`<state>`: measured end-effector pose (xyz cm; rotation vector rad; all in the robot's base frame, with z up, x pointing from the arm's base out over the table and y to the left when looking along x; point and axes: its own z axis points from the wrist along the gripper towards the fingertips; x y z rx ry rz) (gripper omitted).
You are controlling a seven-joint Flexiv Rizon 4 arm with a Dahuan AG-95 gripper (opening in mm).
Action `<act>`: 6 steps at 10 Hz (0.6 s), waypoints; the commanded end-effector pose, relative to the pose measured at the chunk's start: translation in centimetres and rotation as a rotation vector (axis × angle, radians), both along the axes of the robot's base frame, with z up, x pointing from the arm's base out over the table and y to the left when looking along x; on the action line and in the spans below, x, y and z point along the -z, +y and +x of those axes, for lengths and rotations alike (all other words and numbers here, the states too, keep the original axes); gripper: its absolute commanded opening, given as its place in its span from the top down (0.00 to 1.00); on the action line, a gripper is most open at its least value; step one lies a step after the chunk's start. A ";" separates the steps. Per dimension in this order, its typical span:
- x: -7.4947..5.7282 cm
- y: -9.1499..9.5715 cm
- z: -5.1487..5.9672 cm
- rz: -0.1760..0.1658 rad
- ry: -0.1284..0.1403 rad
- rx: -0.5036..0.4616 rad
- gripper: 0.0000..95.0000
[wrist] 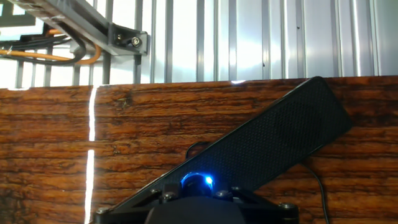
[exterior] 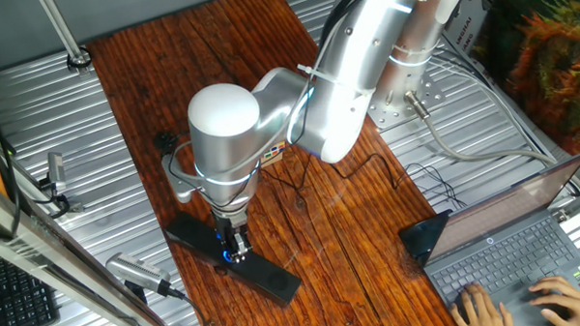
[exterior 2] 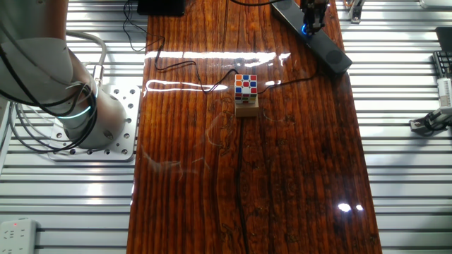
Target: Turn the knob to increase the volume of the speaker
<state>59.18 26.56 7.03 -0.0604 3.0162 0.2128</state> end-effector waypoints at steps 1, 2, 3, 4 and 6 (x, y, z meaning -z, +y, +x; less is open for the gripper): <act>0.0 0.0 0.0 -0.004 -0.010 -0.005 0.60; 0.0 0.0 0.0 -0.005 -0.012 -0.010 0.60; 0.0 0.0 0.0 0.001 -0.018 -0.013 0.60; 0.0 0.0 0.0 -0.001 -0.019 -0.017 0.60; 0.0 0.0 0.0 -0.018 -0.014 -0.032 0.60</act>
